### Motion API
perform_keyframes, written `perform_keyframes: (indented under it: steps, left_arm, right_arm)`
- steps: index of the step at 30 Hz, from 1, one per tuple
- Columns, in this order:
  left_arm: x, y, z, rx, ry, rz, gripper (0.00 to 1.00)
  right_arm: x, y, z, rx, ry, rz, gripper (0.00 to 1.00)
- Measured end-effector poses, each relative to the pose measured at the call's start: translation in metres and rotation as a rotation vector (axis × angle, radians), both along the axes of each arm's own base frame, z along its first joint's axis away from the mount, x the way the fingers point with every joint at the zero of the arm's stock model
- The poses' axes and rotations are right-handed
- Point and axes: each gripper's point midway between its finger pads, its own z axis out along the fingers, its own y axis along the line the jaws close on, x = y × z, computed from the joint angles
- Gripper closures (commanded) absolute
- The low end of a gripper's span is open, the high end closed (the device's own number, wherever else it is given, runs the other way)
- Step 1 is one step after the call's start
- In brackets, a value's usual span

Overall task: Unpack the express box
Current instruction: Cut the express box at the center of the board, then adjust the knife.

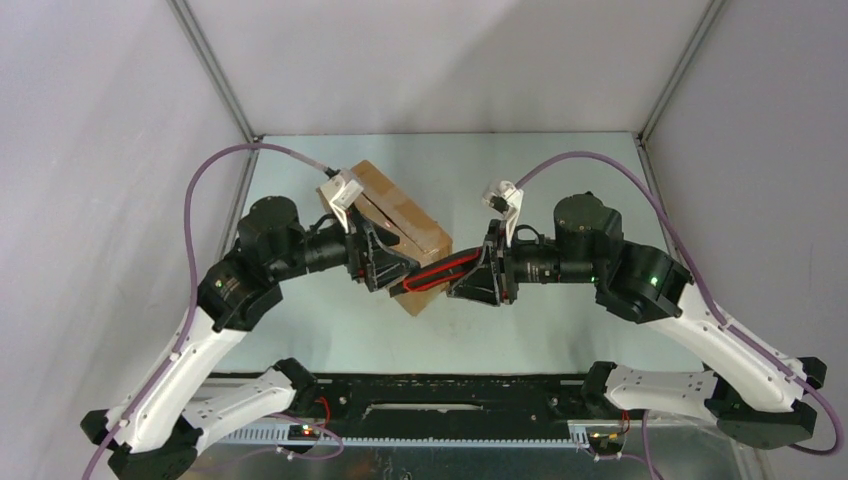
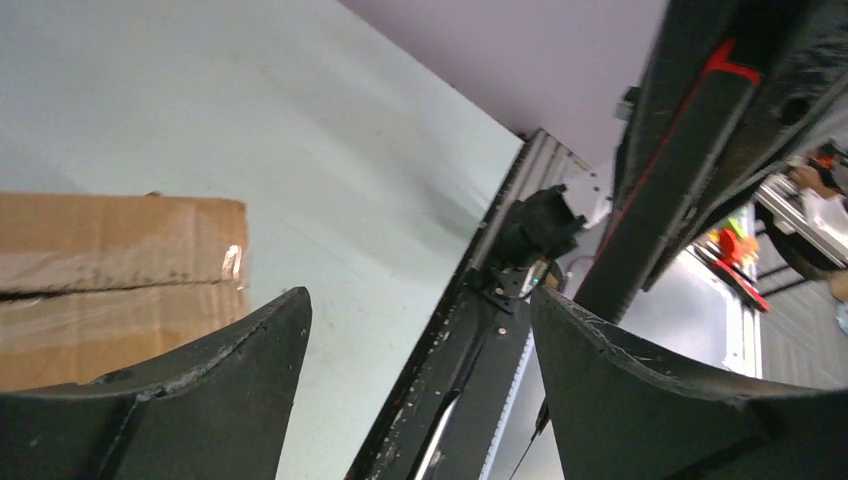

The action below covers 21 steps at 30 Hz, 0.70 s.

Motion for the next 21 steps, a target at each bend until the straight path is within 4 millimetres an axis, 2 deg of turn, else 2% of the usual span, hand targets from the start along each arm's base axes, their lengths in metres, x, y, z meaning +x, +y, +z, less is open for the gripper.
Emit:
perform_keyframes:
  steps: [5, 13, 17, 21]
  left_arm:
    - [-0.016, -0.009, 0.006, -0.041, -0.023, -0.108, 0.18]
    - [-0.022, -0.015, 0.003, -0.067, -0.017, -0.163, 0.22]
    - [-0.014, -0.015, 0.001, -0.063, -0.006, -0.121, 0.28]
    - [0.012, -0.019, -0.014, -0.032, 0.055, -0.032, 0.24]
  right_arm:
    - [-0.010, 0.001, 0.000, 0.007, 0.015, 0.058, 1.00]
    - [-0.014, 0.002, -0.001, 0.004, 0.027, 0.086, 1.00]
    - [-0.008, 0.005, -0.005, -0.006, 0.032, 0.071, 1.00]
    - [0.010, 0.009, -0.018, -0.030, 0.050, 0.021, 1.00]
